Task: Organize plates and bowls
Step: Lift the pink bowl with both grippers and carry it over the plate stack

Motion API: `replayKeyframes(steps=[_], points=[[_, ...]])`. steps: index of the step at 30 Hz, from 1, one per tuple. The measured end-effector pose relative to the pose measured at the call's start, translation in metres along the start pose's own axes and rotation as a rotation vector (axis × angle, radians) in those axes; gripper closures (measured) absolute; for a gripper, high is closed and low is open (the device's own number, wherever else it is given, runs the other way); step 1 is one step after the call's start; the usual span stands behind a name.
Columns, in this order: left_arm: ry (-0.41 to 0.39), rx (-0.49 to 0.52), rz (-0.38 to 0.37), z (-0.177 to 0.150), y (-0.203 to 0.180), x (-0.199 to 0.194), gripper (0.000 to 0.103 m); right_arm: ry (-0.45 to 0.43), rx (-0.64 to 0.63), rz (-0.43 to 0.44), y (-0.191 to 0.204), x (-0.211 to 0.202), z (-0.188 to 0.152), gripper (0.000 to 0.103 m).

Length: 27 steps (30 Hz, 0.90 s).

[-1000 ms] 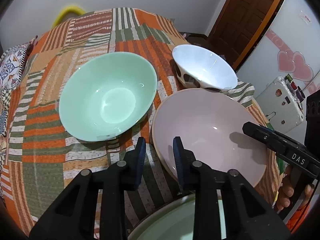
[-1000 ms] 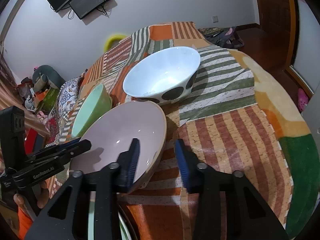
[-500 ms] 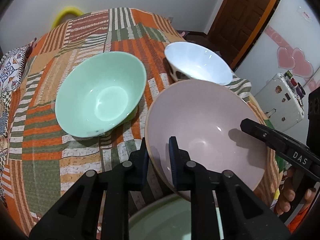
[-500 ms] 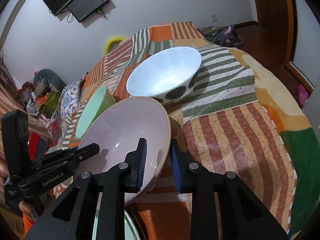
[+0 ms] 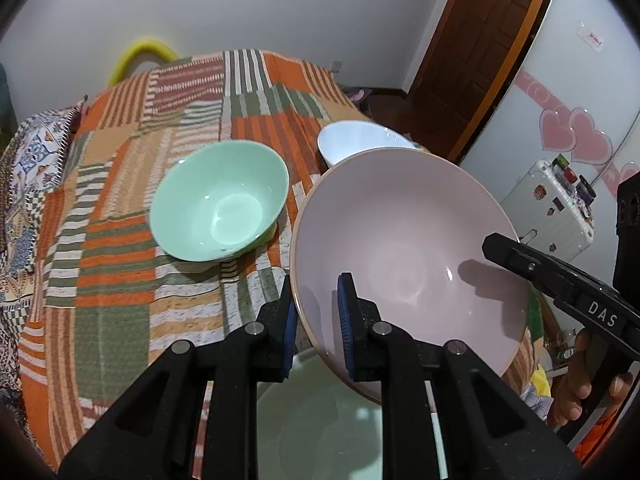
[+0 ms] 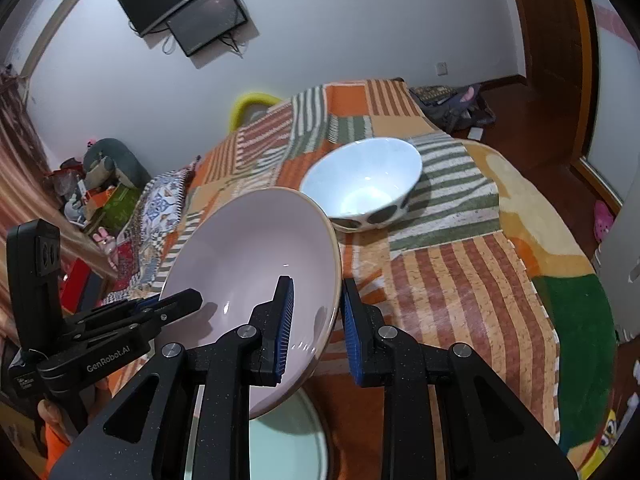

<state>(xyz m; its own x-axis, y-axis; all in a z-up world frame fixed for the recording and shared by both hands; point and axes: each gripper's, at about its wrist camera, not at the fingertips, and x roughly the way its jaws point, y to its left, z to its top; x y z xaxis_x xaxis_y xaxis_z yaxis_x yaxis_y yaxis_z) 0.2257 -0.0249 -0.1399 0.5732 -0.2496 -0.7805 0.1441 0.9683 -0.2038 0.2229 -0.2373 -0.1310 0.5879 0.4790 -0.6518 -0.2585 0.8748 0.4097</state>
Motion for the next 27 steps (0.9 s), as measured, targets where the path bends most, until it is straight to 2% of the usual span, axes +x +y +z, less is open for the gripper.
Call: replayKeyframes(steps=[17,27], points=[[-0.118,-0.034,0.026,-0.034,0.011,-0.09,0.084,-0.055,-0.124,0.054,0.05,-0.032,-0.012,0.081],[-0.17,-0.055,0.077,-0.057,0.03,-0.13,0.084,-0.045,-0.169,0.1,0.081,-0.031,-0.027,0.081]])
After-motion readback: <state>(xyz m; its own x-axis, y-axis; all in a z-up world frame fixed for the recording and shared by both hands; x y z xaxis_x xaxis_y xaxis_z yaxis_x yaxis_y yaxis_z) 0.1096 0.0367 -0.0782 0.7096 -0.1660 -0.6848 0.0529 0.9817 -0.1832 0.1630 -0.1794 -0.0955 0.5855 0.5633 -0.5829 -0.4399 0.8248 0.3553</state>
